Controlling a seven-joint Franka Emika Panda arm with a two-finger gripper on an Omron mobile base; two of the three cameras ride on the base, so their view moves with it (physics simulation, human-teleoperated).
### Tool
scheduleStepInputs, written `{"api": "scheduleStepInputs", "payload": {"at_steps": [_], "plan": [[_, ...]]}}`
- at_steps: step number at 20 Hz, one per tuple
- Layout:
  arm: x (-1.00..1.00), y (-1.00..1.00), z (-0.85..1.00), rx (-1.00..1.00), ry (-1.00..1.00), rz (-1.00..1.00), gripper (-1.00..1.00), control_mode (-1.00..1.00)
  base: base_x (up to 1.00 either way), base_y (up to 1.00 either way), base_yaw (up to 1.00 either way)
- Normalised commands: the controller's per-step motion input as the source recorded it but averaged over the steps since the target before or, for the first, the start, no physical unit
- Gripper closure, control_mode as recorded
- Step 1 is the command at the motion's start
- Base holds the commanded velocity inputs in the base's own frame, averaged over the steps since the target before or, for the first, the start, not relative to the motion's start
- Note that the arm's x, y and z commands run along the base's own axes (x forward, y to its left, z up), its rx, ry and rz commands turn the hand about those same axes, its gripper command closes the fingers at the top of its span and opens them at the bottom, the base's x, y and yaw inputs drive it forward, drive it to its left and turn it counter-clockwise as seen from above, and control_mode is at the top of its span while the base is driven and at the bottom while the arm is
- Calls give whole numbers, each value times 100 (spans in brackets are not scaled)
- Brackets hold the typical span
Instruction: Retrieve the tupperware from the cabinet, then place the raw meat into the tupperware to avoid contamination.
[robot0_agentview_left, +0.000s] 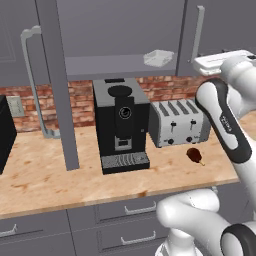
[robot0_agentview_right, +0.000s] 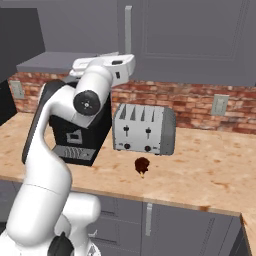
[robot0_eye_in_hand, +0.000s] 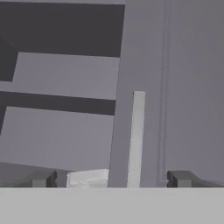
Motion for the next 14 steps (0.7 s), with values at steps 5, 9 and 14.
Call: {"api": "scheduleStepInputs", "payload": {"at_steps": [5, 9, 14], "plan": [[25, -10, 0, 0, 0, 0, -100, -100, 0, 0, 0], [23, -20, 0, 0, 0, 0, -100, -100, 0, 0, 0], [22, -16, 0, 0, 0, -1, -100, -100, 0, 0, 0]]}}
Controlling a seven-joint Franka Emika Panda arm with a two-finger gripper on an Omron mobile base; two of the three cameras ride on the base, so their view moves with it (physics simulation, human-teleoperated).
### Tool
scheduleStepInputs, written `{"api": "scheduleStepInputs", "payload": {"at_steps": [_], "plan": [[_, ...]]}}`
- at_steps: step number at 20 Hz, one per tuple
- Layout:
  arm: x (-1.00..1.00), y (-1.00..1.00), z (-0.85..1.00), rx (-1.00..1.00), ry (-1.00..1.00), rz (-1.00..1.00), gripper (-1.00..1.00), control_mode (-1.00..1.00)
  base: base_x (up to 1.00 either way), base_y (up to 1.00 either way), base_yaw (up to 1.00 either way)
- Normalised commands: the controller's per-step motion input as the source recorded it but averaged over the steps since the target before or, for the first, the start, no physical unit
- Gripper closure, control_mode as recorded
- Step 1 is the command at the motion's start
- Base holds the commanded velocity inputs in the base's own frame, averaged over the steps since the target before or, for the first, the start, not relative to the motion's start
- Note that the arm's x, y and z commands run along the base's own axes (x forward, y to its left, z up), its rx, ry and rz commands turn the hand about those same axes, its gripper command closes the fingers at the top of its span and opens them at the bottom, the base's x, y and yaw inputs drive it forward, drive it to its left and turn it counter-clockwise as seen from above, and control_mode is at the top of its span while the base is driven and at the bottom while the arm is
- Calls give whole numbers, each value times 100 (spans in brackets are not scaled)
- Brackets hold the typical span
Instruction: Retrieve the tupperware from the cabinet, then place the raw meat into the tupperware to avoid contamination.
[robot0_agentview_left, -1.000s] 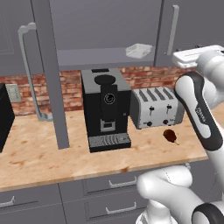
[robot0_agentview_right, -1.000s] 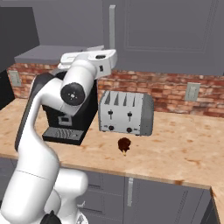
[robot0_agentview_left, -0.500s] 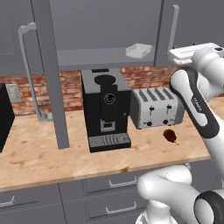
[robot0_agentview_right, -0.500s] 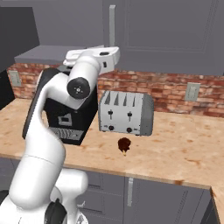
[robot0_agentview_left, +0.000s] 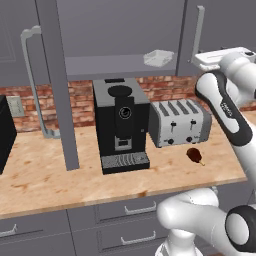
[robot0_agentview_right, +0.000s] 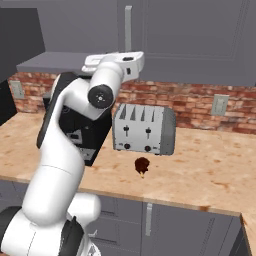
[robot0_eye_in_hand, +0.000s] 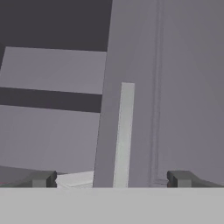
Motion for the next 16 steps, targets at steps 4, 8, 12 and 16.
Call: {"api": "scheduleStepInputs", "payload": {"at_steps": [4, 8, 12, 16], "plan": [[20, 0, 0, 0, 0, -1, -100, -100, 0, 0, 0], [15, 7, 0, 0, 0, -3, -100, -100, 0, 0, 0], [17, 12, 0, 0, 0, -5, -100, -100, 0, 0, 0], [20, 3, 0, 0, 0, -4, -100, -100, 0, 0, 0]]}}
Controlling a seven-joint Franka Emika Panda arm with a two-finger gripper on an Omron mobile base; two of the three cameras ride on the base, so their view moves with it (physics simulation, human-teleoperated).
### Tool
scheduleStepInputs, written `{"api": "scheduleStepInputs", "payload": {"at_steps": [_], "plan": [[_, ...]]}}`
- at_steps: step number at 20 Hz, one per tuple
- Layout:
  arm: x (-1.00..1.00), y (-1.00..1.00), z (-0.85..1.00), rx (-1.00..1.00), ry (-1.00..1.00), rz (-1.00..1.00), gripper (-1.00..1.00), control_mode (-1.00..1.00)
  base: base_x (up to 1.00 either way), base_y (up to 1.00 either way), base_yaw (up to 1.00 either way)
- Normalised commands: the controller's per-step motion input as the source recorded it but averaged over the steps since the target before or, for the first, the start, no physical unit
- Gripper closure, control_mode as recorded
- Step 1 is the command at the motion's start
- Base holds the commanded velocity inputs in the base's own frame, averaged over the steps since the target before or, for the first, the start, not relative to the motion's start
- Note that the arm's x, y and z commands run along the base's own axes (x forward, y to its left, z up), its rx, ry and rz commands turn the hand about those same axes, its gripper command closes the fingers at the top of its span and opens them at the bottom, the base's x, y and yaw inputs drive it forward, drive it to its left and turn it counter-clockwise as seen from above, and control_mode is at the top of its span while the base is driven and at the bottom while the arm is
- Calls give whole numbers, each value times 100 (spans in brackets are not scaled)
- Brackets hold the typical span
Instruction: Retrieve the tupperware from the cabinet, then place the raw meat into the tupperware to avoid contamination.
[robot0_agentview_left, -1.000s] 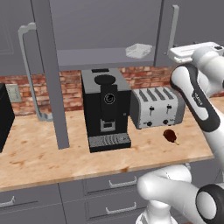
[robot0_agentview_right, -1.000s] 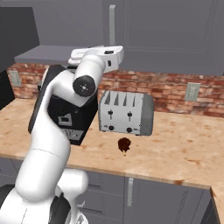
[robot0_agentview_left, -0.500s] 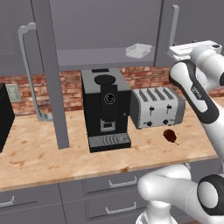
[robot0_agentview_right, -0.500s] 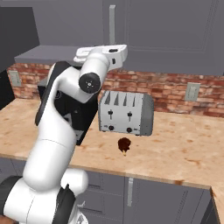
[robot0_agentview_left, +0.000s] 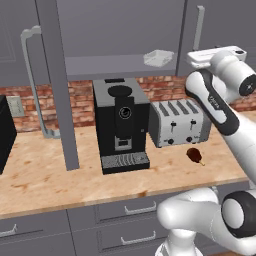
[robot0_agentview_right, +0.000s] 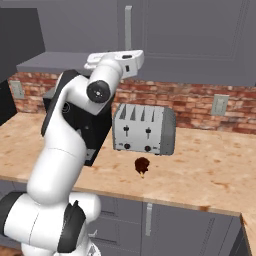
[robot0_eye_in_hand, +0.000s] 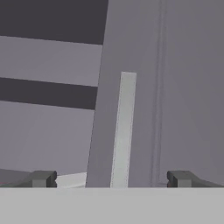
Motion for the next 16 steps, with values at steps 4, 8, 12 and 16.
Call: {"api": "scheduleStepInputs", "payload": {"at_steps": [4, 8, 12, 16], "plan": [[19, -4, 0, 0, 2, -1, -100, -100, 0, 0, 0], [19, -11, 0, 0, 2, 0, -100, -100, 0, 0, 0], [20, -9, 0, 0, 3, 0, -100, -100, 0, 0, 0], [22, -3, 0, 0, 3, 0, -100, -100, 0, 0, 0]]}}
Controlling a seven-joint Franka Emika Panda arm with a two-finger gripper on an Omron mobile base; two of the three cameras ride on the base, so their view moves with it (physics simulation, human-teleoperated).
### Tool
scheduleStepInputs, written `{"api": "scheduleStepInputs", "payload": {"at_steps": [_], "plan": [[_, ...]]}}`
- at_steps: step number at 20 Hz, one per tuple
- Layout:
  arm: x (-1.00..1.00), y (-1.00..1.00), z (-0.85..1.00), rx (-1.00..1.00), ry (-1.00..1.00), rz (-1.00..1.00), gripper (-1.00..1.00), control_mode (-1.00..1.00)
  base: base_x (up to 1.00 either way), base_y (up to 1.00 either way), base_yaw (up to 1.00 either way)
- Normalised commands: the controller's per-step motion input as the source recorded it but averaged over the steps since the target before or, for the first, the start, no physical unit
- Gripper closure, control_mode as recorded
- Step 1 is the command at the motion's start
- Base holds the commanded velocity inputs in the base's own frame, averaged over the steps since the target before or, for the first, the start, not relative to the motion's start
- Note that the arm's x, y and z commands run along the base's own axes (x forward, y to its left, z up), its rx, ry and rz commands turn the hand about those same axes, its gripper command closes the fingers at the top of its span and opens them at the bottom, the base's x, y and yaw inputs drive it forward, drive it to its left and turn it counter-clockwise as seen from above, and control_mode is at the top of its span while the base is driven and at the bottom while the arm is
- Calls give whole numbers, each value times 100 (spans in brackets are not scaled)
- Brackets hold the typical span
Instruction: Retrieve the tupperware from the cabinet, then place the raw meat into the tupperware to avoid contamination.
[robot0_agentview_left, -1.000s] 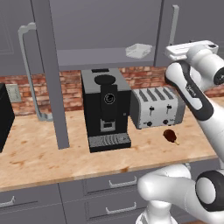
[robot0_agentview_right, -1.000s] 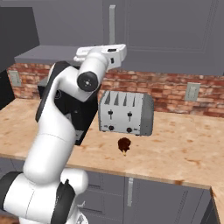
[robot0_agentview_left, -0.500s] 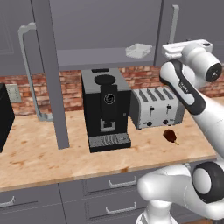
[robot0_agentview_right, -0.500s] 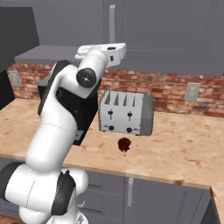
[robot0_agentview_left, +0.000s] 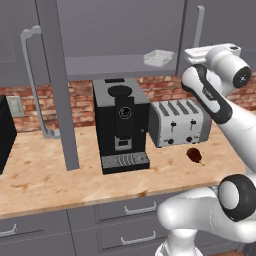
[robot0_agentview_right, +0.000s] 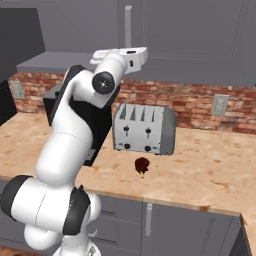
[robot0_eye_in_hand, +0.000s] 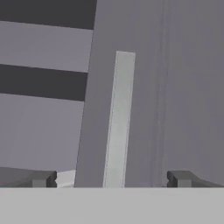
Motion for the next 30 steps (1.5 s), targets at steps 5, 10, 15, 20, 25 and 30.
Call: {"api": "scheduleStepInputs", "payload": {"at_steps": [5, 10, 15, 20, 25, 30], "plan": [[22, 0, 0, 0, 2, 0, -100, -100, 0, 0, 0], [22, 0, 0, 0, 2, 0, -100, -100, 0, 0, 0], [25, 0, 0, 0, 2, 0, -100, -100, 0, 0, 0], [27, 0, 0, 0, 2, 0, -100, -100, 0, 0, 0], [26, 0, 0, 0, 3, 0, -100, -100, 0, 0, 0], [26, 0, 0, 0, 4, 0, -100, -100, 0, 0, 0]]}}
